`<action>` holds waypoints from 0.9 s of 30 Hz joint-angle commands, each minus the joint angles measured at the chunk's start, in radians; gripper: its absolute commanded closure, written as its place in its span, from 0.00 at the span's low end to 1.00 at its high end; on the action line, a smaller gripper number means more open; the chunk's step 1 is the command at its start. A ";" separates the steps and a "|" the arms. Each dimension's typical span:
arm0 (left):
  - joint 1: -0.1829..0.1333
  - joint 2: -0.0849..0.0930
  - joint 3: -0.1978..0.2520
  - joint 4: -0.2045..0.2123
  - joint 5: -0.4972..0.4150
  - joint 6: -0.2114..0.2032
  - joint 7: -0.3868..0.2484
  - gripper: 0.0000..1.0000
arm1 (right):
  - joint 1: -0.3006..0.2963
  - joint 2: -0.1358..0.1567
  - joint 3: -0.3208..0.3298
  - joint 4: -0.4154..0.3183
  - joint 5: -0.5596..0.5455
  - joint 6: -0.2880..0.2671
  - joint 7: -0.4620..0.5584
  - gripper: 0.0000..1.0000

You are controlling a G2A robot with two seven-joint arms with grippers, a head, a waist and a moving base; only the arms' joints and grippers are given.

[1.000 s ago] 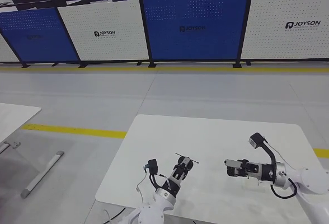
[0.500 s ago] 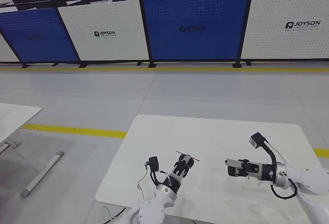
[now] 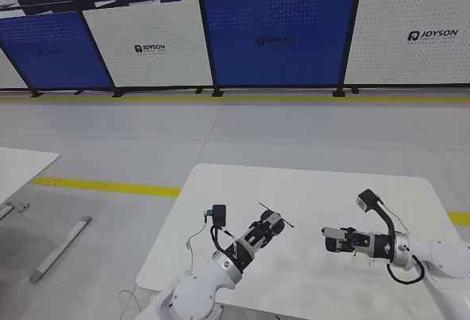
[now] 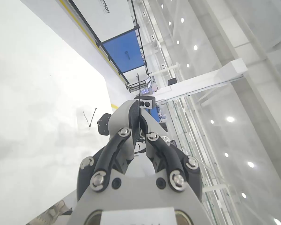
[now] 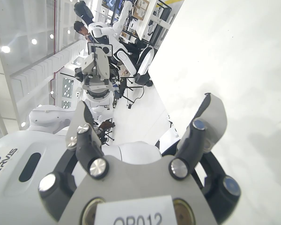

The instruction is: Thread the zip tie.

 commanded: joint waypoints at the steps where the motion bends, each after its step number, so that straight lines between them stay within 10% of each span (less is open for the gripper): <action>1: 0.000 0.000 0.000 0.000 0.000 0.000 0.000 1.00 | 0.000 0.000 0.000 0.000 0.000 0.000 0.000 0.00; 17: -0.041 0.008 0.025 0.235 0.184 0.113 -0.110 1.00 | 0.000 0.000 0.000 0.000 0.000 0.000 0.000 0.00; 27: -0.045 0.005 0.028 0.247 0.164 0.100 -0.105 1.00 | 0.000 0.000 0.000 0.000 0.000 0.000 0.000 0.00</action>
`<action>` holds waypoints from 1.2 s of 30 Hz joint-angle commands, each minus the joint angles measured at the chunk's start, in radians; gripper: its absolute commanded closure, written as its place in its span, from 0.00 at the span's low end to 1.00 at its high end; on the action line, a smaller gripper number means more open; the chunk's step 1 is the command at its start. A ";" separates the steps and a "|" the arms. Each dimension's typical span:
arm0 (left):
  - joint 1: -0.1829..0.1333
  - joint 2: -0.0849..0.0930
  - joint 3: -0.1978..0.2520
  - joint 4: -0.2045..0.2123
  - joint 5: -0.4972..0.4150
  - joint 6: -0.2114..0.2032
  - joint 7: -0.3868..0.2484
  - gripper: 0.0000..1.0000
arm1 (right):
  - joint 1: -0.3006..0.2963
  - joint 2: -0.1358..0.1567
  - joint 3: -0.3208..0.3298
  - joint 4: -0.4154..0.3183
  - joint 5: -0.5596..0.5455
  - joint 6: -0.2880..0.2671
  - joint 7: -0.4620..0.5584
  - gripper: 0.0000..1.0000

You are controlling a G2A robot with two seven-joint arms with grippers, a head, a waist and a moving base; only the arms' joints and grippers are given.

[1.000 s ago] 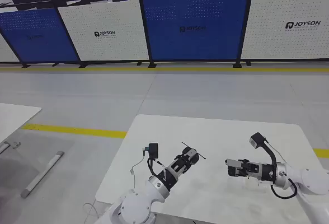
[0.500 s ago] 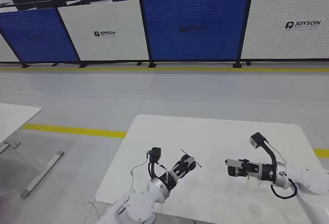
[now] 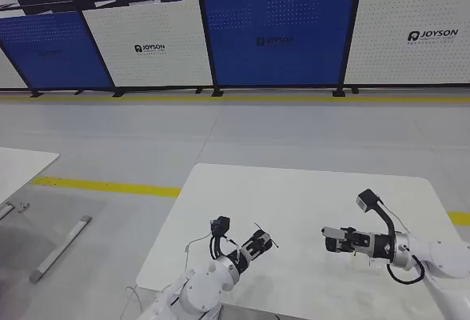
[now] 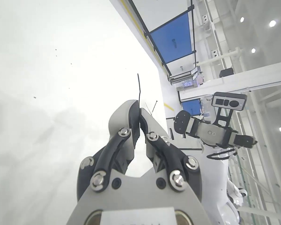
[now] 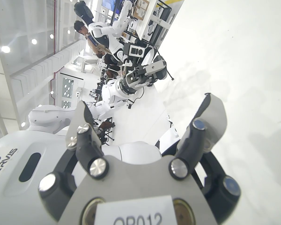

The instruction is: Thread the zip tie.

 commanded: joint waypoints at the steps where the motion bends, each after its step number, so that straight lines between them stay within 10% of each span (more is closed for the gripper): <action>1: 0.000 0.000 0.001 -0.001 -0.006 -0.002 -0.001 1.00 | 0.000 0.000 0.000 0.000 0.000 0.000 0.000 0.00; 10: 0.026 -0.017 -0.038 -0.144 -0.319 -0.133 0.020 1.00 | 0.000 0.000 0.000 0.000 0.000 0.000 0.000 0.00; 15: 0.041 -0.017 -0.075 -0.201 -0.406 -0.129 0.020 1.00 | 0.000 0.000 0.000 0.000 0.000 0.000 0.000 0.00; 24: 0.041 -0.017 -0.075 -0.201 -0.406 -0.129 0.020 1.00 | 0.000 0.000 0.000 0.000 0.000 0.000 0.000 0.00; 31: 0.022 -0.024 0.006 -0.080 -0.134 -0.170 0.134 1.00 | 0.000 0.000 0.000 0.000 0.000 0.000 0.000 0.00; 36: 0.012 -0.031 0.041 -0.038 -0.112 -0.187 0.162 1.00 | 0.000 0.000 0.000 0.000 0.000 0.000 0.000 0.00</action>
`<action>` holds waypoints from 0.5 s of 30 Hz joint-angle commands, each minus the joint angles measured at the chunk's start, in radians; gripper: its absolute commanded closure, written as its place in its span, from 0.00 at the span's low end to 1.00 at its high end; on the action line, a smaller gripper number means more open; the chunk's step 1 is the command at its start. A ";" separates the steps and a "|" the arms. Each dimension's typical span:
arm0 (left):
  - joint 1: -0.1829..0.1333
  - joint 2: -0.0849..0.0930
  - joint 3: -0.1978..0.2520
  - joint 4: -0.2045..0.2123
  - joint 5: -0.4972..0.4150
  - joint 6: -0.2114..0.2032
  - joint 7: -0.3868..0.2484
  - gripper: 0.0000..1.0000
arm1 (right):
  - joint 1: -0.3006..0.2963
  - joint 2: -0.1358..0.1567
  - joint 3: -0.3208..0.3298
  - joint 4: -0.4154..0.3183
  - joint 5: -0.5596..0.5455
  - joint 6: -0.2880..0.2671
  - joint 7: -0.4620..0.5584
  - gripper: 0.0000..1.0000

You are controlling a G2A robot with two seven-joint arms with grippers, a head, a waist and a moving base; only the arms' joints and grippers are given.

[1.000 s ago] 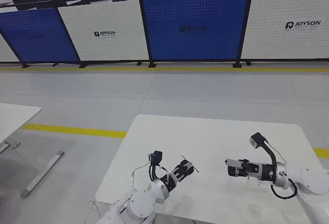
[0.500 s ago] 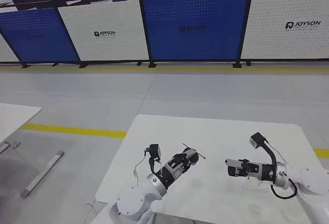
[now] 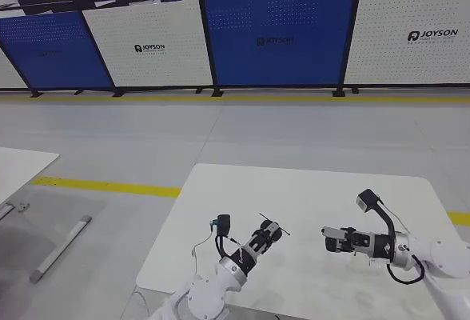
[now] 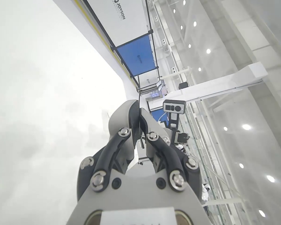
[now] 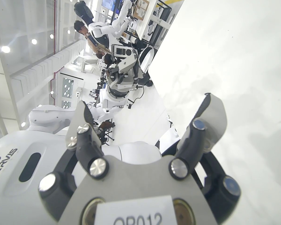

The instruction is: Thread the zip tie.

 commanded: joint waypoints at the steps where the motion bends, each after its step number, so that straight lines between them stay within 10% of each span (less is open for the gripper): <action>1: 0.000 0.000 -0.001 -0.001 -0.003 0.000 -0.001 1.00 | 0.000 0.000 0.000 0.000 0.000 0.000 0.000 0.00; 8: 0.000 0.000 -0.001 -0.001 -0.003 0.000 -0.001 1.00 | 0.001 0.001 -0.003 -0.022 -0.036 0.014 0.005 0.00; 15: 0.000 0.000 -0.001 -0.001 -0.003 0.000 -0.001 1.00 | 0.051 0.035 0.086 -0.058 -0.187 0.155 0.129 0.00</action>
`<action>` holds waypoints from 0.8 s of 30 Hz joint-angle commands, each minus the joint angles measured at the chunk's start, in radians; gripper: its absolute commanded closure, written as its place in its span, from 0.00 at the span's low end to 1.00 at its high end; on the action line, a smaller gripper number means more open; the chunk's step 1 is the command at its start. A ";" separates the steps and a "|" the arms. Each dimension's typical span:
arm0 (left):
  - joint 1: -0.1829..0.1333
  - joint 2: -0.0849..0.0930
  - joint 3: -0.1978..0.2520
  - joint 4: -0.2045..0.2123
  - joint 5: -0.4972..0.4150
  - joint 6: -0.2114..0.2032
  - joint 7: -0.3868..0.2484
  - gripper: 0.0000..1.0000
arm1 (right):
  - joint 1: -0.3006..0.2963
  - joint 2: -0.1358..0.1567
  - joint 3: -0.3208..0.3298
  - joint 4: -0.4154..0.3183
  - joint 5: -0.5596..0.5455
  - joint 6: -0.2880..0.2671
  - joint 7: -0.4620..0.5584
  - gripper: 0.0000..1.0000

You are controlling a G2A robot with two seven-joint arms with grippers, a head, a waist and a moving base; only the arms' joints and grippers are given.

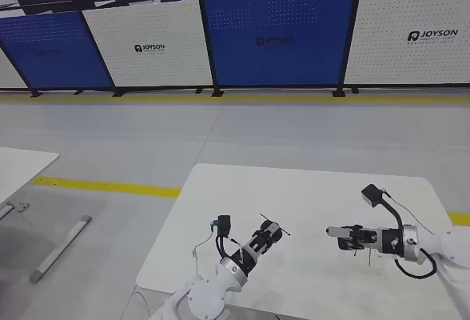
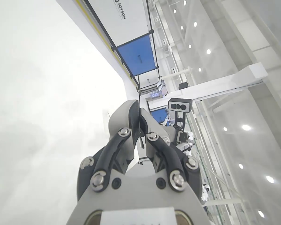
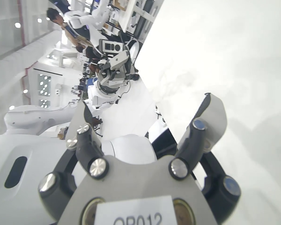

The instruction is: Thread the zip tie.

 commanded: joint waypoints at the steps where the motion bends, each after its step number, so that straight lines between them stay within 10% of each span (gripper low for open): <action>1: 0.000 0.000 0.000 0.000 0.000 0.000 0.000 1.00 | 0.010 0.010 0.024 -0.009 -0.050 0.042 0.038 0.00; 5: 0.000 0.000 0.000 0.000 0.000 0.000 0.000 1.00 | 0.059 0.025 0.012 0.006 -0.279 0.195 0.072 0.00; 17: 0.000 0.000 0.000 0.000 0.000 0.000 0.000 1.00 | 0.058 0.027 0.007 0.000 -0.323 0.187 0.061 0.00; 24: 0.000 0.000 0.000 0.000 0.000 0.000 0.000 1.00 | 0.151 0.031 -0.061 0.017 -0.549 0.350 0.163 0.00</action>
